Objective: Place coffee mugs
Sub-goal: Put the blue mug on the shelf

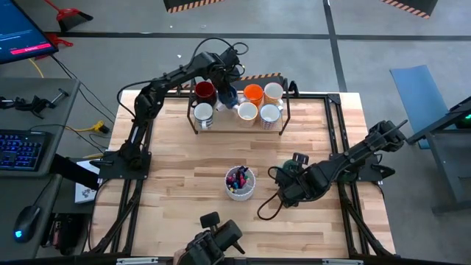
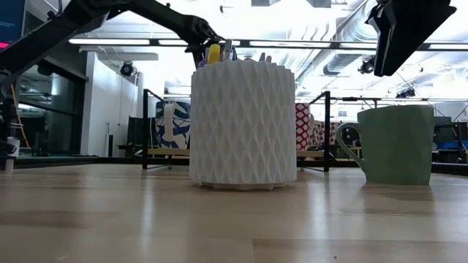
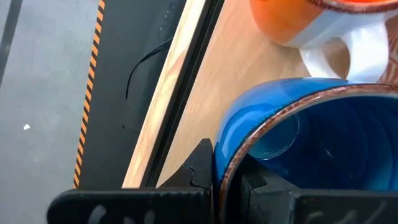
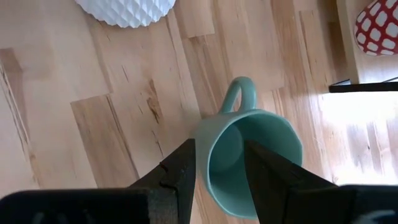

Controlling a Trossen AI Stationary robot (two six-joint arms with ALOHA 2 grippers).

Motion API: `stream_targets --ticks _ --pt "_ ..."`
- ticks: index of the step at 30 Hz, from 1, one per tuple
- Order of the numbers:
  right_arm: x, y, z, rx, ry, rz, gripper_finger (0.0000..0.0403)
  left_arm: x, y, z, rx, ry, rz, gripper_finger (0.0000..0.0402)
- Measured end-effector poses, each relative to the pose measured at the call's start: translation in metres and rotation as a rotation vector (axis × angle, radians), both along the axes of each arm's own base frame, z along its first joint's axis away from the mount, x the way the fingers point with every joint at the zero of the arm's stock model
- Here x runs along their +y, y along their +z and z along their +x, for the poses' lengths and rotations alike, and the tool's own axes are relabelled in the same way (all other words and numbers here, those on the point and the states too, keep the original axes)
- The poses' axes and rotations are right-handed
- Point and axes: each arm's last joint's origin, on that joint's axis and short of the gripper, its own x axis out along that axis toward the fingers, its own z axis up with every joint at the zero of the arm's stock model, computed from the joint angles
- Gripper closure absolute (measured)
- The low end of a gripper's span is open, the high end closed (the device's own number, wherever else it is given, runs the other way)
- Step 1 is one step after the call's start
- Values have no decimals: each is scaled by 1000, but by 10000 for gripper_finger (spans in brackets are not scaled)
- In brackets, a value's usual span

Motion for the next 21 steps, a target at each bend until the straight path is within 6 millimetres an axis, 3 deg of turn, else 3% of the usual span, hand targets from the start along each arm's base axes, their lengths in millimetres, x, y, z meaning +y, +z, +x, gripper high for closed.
stream_targets --ticks 21 --pt "0 0 0 -4 0 -6 288 1 -1 -2 0 4 -16 397"
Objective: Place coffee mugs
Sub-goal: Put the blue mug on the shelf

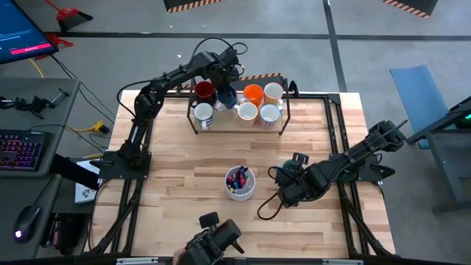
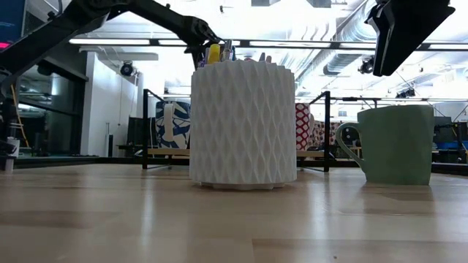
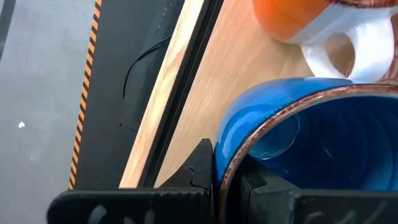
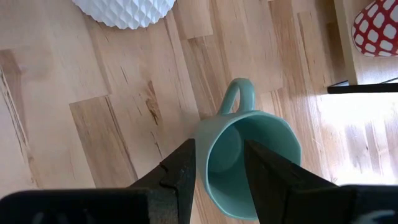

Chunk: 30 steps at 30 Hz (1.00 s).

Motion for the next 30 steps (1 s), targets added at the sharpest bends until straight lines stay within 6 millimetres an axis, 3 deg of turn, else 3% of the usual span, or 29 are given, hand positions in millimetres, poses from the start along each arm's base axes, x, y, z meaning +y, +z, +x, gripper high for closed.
stream_targets --ticks 30 --pt "0 0 0 -4 -8 2 288 0 -14 4 65 -42 0 397"
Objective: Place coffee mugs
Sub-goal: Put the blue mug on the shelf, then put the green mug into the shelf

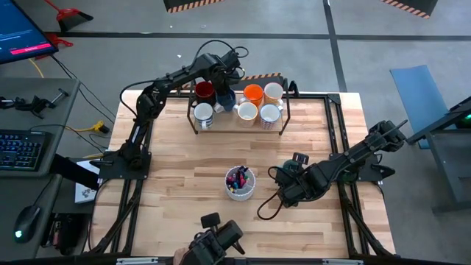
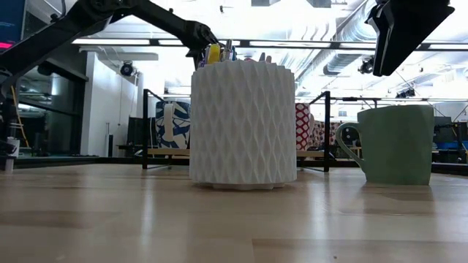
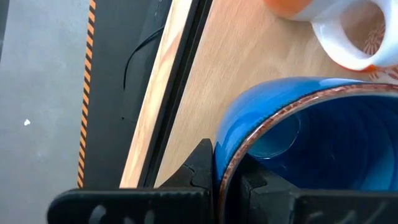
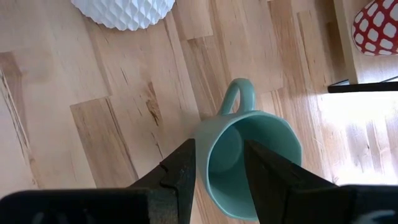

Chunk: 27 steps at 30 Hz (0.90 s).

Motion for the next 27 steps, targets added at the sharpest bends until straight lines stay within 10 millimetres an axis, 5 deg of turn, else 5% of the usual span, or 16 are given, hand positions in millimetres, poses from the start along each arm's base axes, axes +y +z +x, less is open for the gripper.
stream_targets --ticks 18,27 --pt "0 0 0 -4 0 7 288 3 2 2 -32 29 23 315" --pt "0 0 1 -4 0 7 288 0 48 -1 -86 24 52 314"
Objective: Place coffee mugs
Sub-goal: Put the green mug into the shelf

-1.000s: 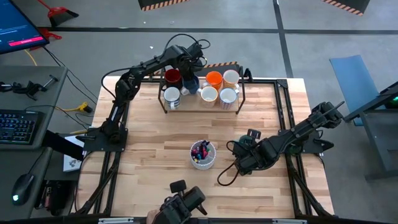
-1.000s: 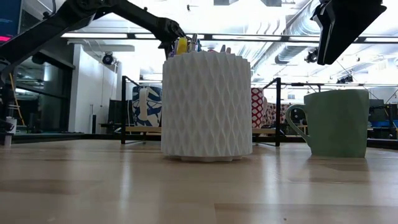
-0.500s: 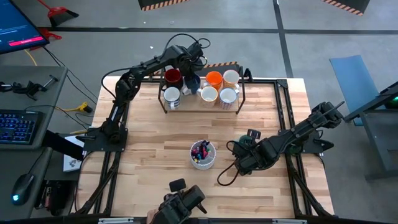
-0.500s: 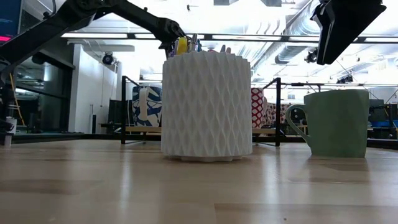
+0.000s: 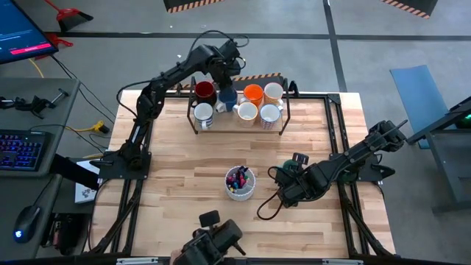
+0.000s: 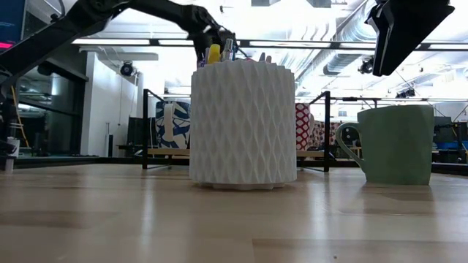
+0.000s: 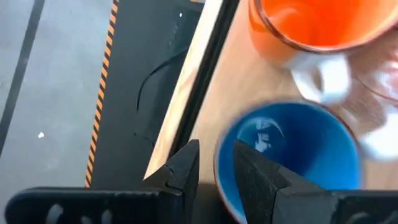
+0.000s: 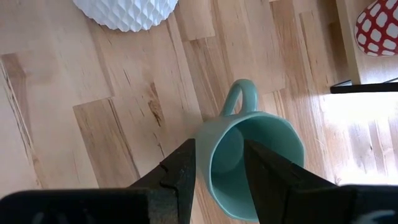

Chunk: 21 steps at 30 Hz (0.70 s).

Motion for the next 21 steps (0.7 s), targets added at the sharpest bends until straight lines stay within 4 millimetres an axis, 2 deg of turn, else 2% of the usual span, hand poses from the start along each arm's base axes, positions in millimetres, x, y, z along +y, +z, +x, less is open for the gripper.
stream_targets --ticks 3,8,11,13,16,19,21 --pt "0 0 0 1 0 0 288 -9 17 -7 30 -4 -25 314" --pt "-4 -1 -6 51 -15 -40 288 -43 45 -35 99 6 -159 314" --pt "-8 -11 -10 99 -45 -55 288 -62 60 -39 21 38 -214 314" --pt "-11 -21 -13 138 -61 -29 288 -81 72 -46 5 -10 -251 314" --pt "-13 -34 -18 196 -74 -5 288 -107 89 -55 -39 -82 -232 314" --pt "-14 -35 -18 200 -78 -5 288 -130 104 -65 -53 -132 -196 314" --pt "-15 -34 -16 189 -61 -4 288 -143 116 -80 -61 -123 -168 314"
